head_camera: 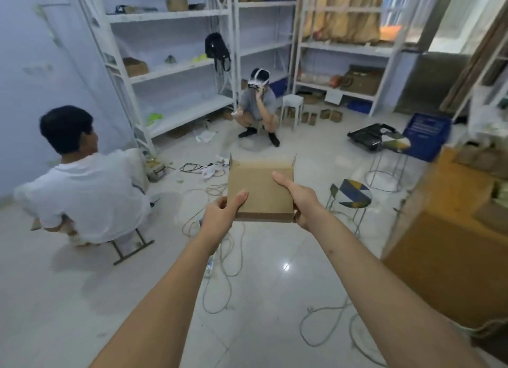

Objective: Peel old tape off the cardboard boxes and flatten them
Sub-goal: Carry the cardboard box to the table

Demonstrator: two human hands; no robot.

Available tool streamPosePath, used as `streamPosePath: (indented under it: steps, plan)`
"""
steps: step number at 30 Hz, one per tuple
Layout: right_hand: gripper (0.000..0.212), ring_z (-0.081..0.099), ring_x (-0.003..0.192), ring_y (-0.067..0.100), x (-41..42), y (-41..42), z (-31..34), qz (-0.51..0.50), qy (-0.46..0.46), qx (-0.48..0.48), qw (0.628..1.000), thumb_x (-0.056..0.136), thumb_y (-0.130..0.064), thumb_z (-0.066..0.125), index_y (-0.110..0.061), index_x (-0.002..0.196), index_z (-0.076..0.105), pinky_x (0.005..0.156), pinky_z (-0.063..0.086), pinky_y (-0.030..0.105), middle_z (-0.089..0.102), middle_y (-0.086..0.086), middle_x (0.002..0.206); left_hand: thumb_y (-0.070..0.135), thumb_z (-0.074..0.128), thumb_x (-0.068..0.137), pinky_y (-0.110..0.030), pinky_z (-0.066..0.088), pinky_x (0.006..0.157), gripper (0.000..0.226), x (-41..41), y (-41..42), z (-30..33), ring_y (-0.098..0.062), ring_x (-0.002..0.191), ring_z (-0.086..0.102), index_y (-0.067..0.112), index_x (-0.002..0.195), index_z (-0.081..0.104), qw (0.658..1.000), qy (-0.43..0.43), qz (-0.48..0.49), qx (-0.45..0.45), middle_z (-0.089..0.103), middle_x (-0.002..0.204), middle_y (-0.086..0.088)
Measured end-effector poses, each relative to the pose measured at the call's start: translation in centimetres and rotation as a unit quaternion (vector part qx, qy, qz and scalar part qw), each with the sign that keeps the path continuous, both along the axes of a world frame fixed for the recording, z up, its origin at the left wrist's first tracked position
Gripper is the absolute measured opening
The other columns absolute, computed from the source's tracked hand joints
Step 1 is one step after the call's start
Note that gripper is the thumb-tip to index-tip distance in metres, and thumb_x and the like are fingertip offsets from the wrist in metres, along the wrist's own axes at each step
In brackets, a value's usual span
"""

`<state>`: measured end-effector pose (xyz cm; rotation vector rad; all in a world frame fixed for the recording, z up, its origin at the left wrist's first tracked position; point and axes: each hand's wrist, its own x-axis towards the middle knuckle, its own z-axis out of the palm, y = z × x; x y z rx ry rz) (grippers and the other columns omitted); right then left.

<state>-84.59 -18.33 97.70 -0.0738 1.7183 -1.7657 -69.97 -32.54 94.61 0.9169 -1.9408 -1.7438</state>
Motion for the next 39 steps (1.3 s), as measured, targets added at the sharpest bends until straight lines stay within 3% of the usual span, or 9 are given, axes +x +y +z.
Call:
streamPosePath:
  steps: [5, 8, 10, 16, 23, 27, 32, 36, 39]
  plan:
    - [0.078, 0.073, 0.106, 0.029, -5.2, 2.1, -0.8, -0.052, 0.004, 0.006, 0.999, 0.057, -0.062, 0.093, -0.012, 0.114, 0.075, 0.095, 0.060, 0.050, 0.077, 0.008, 0.113, 0.060, 0.073, 0.089, -0.036, 0.056, 0.088, 0.040, -7.3, -0.3, -0.2, -0.012, 0.101, 0.069, 0.024, 0.107, 0.075, 0.997, -0.002, -0.078, 0.000, 0.075, 0.106, 0.006]
    - [0.062, 0.071, 0.106, 0.027, -8.0, 3.5, -0.7, -0.102, 0.018, 0.015, 0.994, 0.069, -0.057, 0.090, -0.015, 0.112, 0.073, 0.097, 0.059, 0.048, 0.076, 0.006, 0.113, 0.055, 0.074, 0.090, -0.031, 0.052, 0.081, 0.038, -11.8, -0.4, 0.0, -0.011, 0.098, 0.067, 0.021, 0.108, 0.075, 0.991, 0.002, -0.132, 0.007, 0.074, 0.105, 0.005]
    - [0.054, 0.070, 0.105, 0.026, -9.7, 4.7, -0.7, -0.134, 0.022, 0.013, 0.991, 0.075, -0.053, 0.087, -0.019, 0.113, 0.071, 0.093, 0.059, 0.045, 0.075, 0.004, 0.113, 0.056, 0.074, 0.089, -0.032, 0.052, 0.084, 0.043, -14.6, 0.1, 0.0, -0.011, 0.101, 0.066, 0.020, 0.112, 0.074, 0.986, 0.004, -0.163, 0.015, 0.073, 0.107, 0.005]
    - [0.060, 0.068, 0.103, 0.025, -15.8, 8.3, -1.1, -0.199, 0.010, 0.015, 0.980, 0.076, -0.054, 0.086, -0.015, 0.118, 0.068, 0.077, 0.053, 0.036, 0.073, 0.006, 0.113, 0.056, 0.073, 0.090, -0.033, 0.054, 0.091, 0.042, -23.0, 2.9, -0.3, -0.013, 0.103, 0.066, 0.019, 0.110, 0.074, 0.972, -0.004, -0.235, 0.023, 0.073, 0.108, 0.003]
    - [0.070, 0.070, 0.103, 0.026, -24.4, 10.4, -2.1, -0.235, 0.004, 0.000, 0.972, 0.071, -0.055, 0.088, -0.012, 0.122, 0.066, 0.084, 0.059, 0.040, 0.074, 0.008, 0.114, 0.058, 0.075, 0.088, -0.032, 0.054, 0.092, 0.047, -32.5, 4.7, -1.1, -0.016, 0.105, 0.069, 0.017, 0.110, 0.076, 0.967, 0.001, -0.254, 0.029, 0.076, 0.107, 0.001]
    - [0.060, 0.069, 0.103, 0.026, -28.8, 10.4, -2.3, -0.241, 0.004, 0.007, 0.971, 0.075, -0.053, 0.087, -0.014, 0.117, 0.068, 0.092, 0.057, 0.044, 0.074, 0.007, 0.113, 0.058, 0.077, 0.087, -0.036, 0.054, 0.099, 0.049, -37.7, 4.2, -1.7, -0.017, 0.106, 0.070, 0.016, 0.112, 0.077, 0.963, -0.002, -0.268, 0.038, 0.076, 0.108, 0.002]
    - [0.053, 0.068, 0.102, 0.026, -33.9, 10.8, -2.4, -0.278, 0.004, 0.017, 0.960, 0.075, -0.051, 0.088, -0.016, 0.104, 0.062, 0.096, 0.058, 0.046, 0.072, 0.008, 0.110, 0.053, 0.078, 0.088, -0.031, 0.053, 0.094, 0.047, -44.3, 4.2, -1.9, -0.014, 0.104, 0.070, 0.013, 0.113, 0.078, 0.951, -0.001, -0.303, 0.062, 0.077, 0.105, 0.003]
    - [0.086, 0.072, 0.105, 0.030, -37.9, 11.5, -2.7, -0.296, 0.004, 0.023, 0.955, 0.051, -0.063, 0.095, -0.014, 0.116, 0.067, 0.099, 0.058, 0.050, 0.076, 0.009, 0.111, 0.050, 0.078, 0.088, -0.027, 0.053, 0.091, 0.042, -48.7, 4.8, -1.9, -0.013, 0.103, 0.072, 0.015, 0.110, 0.078, 0.944, -0.003, -0.322, 0.075, 0.078, 0.106, 0.003]
    - [0.081, 0.071, 0.106, 0.029, -41.2, 11.8, -3.0, -0.296, 0.007, 0.021, 0.955, 0.061, -0.060, 0.092, -0.012, 0.120, 0.065, 0.097, 0.059, 0.049, 0.075, 0.010, 0.112, 0.054, 0.078, 0.086, -0.030, 0.055, 0.093, 0.048, -52.4, 4.9, -1.9, -0.015, 0.108, 0.071, 0.015, 0.114, 0.077, 0.942, 0.000, -0.330, 0.062, 0.079, 0.108, 0.003]
